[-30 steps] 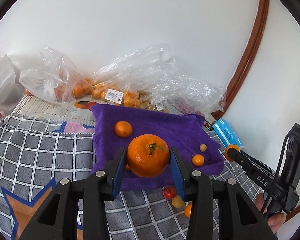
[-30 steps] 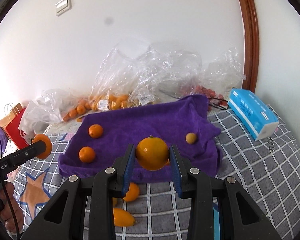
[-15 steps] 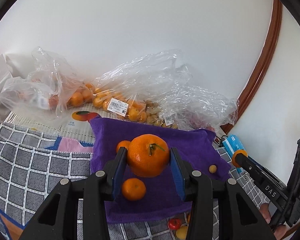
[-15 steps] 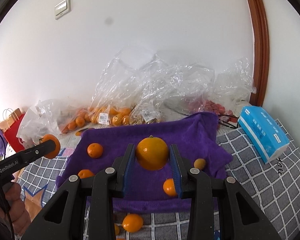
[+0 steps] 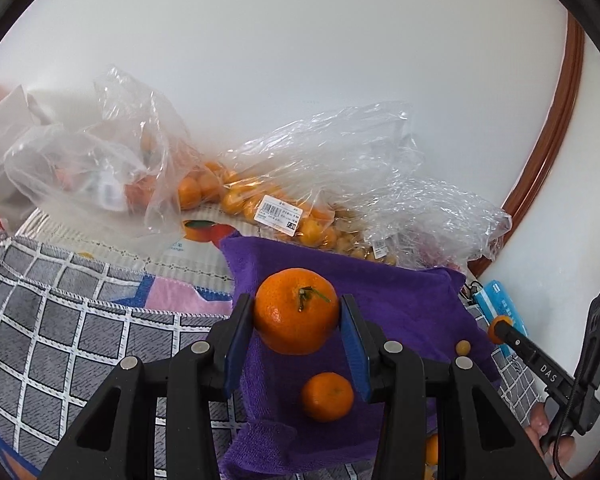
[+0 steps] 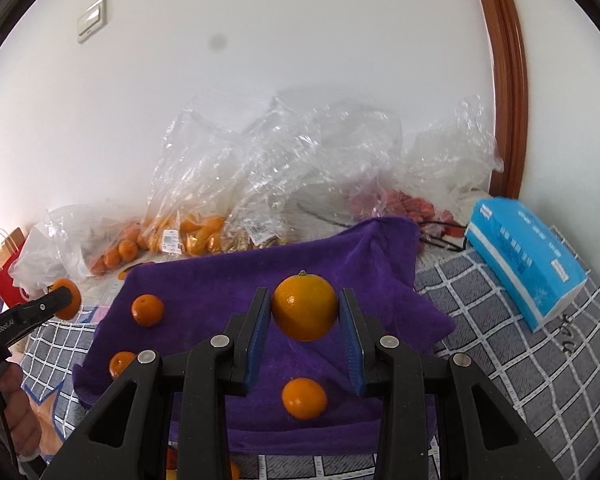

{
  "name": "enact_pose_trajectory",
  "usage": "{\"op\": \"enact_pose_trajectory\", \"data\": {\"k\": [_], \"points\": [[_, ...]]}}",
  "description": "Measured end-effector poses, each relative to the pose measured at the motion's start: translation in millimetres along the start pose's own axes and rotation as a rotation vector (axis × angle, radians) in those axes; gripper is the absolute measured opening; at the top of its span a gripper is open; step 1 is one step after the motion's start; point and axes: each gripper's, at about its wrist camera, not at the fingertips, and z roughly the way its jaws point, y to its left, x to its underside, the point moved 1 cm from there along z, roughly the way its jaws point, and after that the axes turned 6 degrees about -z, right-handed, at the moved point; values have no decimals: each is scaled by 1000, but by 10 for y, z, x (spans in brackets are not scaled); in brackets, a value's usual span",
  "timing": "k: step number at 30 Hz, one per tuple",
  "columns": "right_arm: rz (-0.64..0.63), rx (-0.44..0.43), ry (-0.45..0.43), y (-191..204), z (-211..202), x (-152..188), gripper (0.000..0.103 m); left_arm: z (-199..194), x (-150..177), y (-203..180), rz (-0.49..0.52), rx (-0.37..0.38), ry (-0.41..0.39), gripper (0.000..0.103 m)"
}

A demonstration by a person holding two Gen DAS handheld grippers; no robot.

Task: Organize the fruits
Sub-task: 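Open right gripper over towel while left gripper releases stemmed mandarin onto towel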

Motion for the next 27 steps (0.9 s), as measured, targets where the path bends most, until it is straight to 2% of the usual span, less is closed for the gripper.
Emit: {"op": "enact_pose_trajectory", "data": {"k": [7,11,14,23,27], "points": [[-4,37,37,-164,85,105,35,127,68,13,-12,15,24,41],[25,6,110,-214,210,229,35,214,105,39,-39,42,45,41],[3,52,157,-189,319,269,35,287,140,60,-58,53,66,41],[53,26,223,-284,452,332,35,414,262,27,-38,46,83,41],[68,22,222,-290,446,330,35,450,296,-3,-9,29,75,41]]}}
